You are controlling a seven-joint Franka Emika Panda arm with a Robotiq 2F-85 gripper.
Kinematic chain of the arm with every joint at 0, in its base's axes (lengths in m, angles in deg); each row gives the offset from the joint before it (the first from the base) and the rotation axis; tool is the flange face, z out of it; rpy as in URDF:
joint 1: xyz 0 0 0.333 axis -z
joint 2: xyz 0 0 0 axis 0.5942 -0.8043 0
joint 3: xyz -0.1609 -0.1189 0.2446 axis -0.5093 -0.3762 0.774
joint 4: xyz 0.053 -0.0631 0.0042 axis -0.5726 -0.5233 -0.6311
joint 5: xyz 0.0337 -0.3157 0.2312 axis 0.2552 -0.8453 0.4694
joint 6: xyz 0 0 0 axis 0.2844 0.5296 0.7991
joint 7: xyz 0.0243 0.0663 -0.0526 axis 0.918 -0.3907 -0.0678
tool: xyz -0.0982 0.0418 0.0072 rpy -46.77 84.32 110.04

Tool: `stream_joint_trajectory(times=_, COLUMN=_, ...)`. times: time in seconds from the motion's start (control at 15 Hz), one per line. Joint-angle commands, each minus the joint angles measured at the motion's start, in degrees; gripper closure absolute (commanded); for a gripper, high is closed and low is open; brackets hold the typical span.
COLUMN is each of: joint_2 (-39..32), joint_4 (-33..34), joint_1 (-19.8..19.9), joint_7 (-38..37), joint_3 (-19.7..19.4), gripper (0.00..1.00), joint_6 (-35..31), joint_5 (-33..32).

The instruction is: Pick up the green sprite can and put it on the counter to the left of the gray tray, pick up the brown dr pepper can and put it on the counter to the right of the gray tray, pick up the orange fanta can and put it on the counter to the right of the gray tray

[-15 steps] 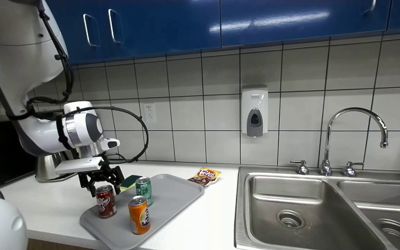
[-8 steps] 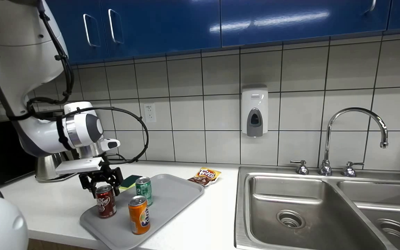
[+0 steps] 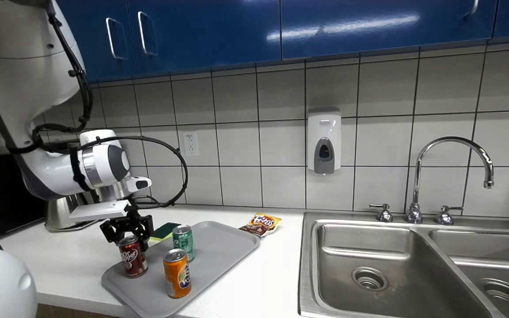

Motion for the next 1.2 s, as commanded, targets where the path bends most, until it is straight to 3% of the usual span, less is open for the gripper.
stream_joint_trajectory(times=0.0, joint_2=1.0, joint_4=0.0, joint_1=-1.1, joint_7=-2.5, joint_3=-0.6, gripper=0.62, joint_6=1.6, joint_5=-1.6)
stream_joint_trajectory(times=0.67, joint_2=6.5, joint_4=-1.4, joint_1=-1.1, joint_7=-1.1, joint_3=1.4, gripper=0.62, joint_6=0.1, joint_5=0.3)
stream_joint_trajectory(times=0.87, joint_2=6.1, joint_4=0.0, joint_1=-1.9, joint_7=-2.6, joint_3=2.7, gripper=0.62, joint_6=0.6, joint_5=0.3)
stream_joint_trajectory(times=1.13, joint_2=4.3, joint_4=2.5, joint_1=-5.2, joint_7=-9.9, joint_3=4.3, gripper=0.62, joint_6=1.5, joint_5=-1.5)
